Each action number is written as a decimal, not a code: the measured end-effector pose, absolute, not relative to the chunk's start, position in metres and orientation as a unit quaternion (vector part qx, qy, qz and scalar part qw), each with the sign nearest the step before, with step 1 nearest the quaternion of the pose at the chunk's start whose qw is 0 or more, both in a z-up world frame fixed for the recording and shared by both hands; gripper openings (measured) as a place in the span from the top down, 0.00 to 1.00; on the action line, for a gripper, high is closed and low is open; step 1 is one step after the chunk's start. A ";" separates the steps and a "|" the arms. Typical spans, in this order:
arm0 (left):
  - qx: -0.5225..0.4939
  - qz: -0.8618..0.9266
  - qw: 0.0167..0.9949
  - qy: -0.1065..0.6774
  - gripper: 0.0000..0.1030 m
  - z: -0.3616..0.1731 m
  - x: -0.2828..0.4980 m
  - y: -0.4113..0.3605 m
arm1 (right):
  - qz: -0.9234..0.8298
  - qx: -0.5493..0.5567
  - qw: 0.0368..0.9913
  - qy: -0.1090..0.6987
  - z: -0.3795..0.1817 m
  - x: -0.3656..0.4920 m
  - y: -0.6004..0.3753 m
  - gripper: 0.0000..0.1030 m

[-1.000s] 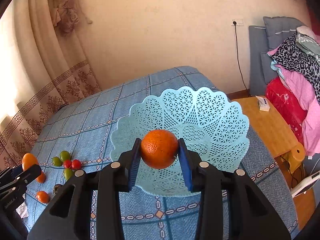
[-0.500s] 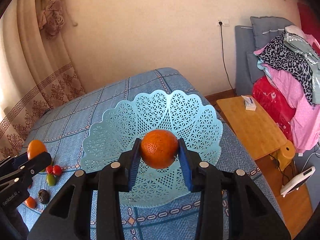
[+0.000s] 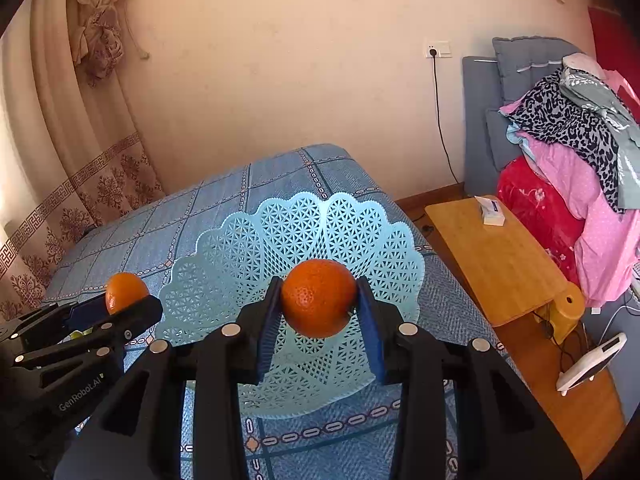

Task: Organize fruits
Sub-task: 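Lower the oranges into the basket and open both grippers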

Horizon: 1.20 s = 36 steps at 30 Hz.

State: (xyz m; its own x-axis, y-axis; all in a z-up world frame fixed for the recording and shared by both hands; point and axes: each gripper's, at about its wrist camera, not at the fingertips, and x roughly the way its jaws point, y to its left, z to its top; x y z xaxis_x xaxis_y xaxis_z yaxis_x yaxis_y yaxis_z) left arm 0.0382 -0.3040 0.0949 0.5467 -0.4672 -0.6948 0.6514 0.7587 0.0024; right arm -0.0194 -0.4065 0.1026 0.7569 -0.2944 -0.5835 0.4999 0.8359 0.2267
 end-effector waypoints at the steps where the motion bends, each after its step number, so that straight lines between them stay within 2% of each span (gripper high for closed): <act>1: 0.132 -0.323 0.869 0.351 0.59 0.094 0.038 -0.306 | -0.216 0.189 0.918 0.273 0.103 -0.019 -0.407 0.63; 13: 0.146 -0.325 0.863 0.358 0.57 0.085 0.040 -0.322 | -0.217 0.192 0.918 0.271 0.105 -0.022 -0.409 0.63; 16: 0.141 -0.317 0.871 0.348 0.36 0.087 0.040 -0.319 | -0.217 0.198 0.916 0.272 0.105 -0.022 -0.412 0.63; 17: 0.142 -0.316 0.873 0.343 0.36 0.089 0.039 -0.318 | -0.216 0.201 0.916 0.272 0.104 -0.023 -0.413 0.63; 19: 0.144 -0.317 0.875 0.337 0.35 0.091 0.038 -0.316 | -0.216 0.205 0.917 0.266 0.105 -0.024 -0.414 0.49; 26: 0.144 -0.304 0.883 0.326 0.30 0.097 0.035 -0.306 | -0.214 0.193 0.922 0.257 0.112 -0.027 -0.407 0.49; 29: 0.144 -0.296 0.889 0.318 0.24 0.101 0.032 -0.301 | -0.213 0.189 0.924 0.254 0.116 -0.029 -0.403 0.48; 31: 0.149 -0.289 0.894 0.310 0.24 0.103 0.030 -0.298 | -0.213 0.188 0.926 0.249 0.119 -0.030 -0.401 0.41; 35: 0.151 -0.280 0.899 0.301 0.24 0.107 0.025 -0.292 | -0.218 0.175 0.930 0.239 0.127 -0.033 -0.395 0.38; 36: 0.151 -0.277 0.900 0.300 0.24 0.108 0.024 -0.291 | -0.220 0.171 0.931 0.237 0.129 -0.034 -0.393 0.34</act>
